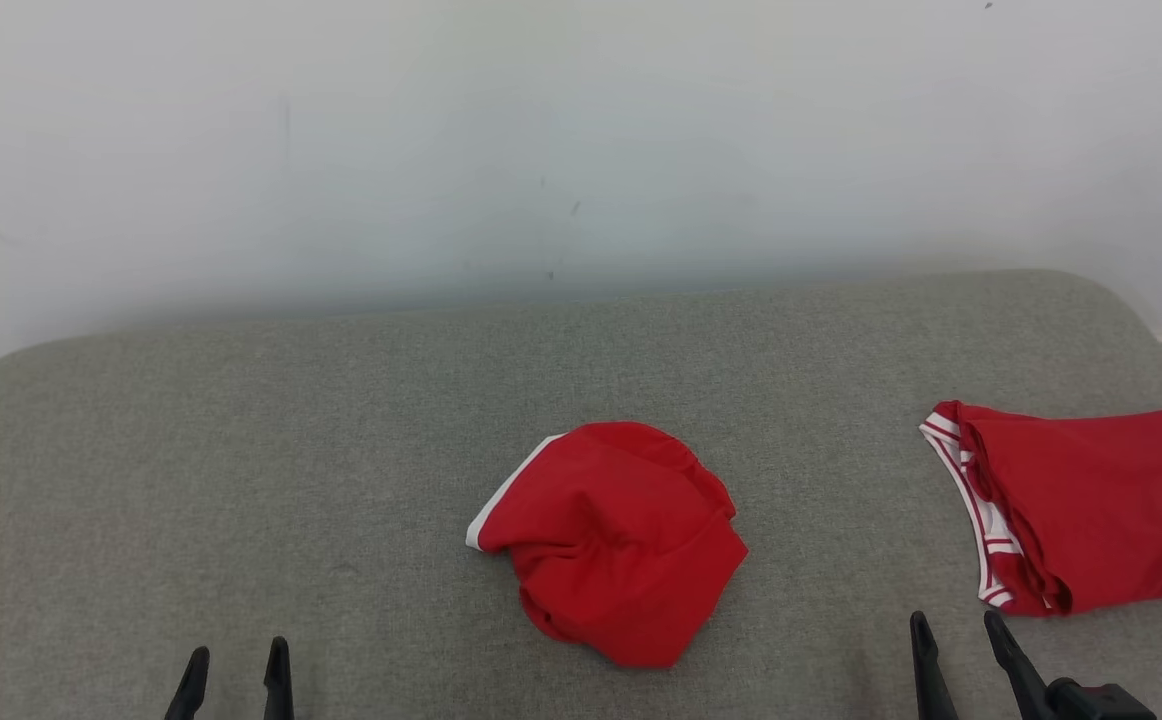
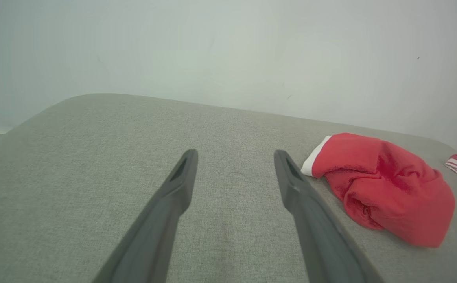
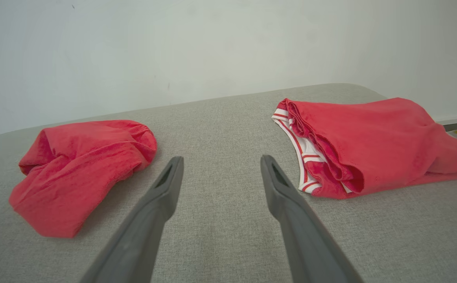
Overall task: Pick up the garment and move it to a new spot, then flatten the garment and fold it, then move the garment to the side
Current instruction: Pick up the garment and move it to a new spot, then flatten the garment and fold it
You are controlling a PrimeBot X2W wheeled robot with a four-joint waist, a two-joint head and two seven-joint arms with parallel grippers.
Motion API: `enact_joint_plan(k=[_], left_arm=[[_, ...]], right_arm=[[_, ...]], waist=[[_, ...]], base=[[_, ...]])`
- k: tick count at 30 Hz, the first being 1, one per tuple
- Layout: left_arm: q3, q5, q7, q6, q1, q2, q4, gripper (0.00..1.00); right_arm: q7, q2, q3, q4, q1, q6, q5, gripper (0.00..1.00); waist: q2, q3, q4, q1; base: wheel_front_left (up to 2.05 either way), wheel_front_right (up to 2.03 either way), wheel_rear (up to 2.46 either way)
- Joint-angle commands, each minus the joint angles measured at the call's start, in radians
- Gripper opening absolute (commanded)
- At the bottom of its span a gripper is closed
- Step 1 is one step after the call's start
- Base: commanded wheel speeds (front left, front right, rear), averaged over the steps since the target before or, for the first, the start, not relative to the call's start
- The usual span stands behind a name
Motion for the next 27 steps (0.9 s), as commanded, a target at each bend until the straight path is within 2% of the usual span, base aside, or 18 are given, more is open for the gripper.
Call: enact_joint_plan(k=[1,11,27], left_arm=[[0.006,0.011,-0.001,-0.004,0.017,-0.005,0.003,1.00],[0.054,0.055,-0.001,-0.042,0.032,-0.043,0.009,1.00],[0.073,0.089,-0.002,-0.068,0.019,-0.067,0.023,1.00]], right_arm=[[-0.006,0.000,0.003,0.000,0.009,-0.002,-0.003,1.00],[-0.010,0.000,0.013,0.003,-0.006,-0.002,-0.006,1.00],[-0.007,0.000,0.027,0.004,-0.016,-0.002,0.002,1.00]], waist=[[0.0000,0.000,0.002,0.0001],[0.0000,0.004,0.022,0.0001],[0.0000,0.016,0.015,0.0001]], base=[[0.00,0.00,0.00],[0.00,0.00,0.00],[0.00,0.00,0.00]])
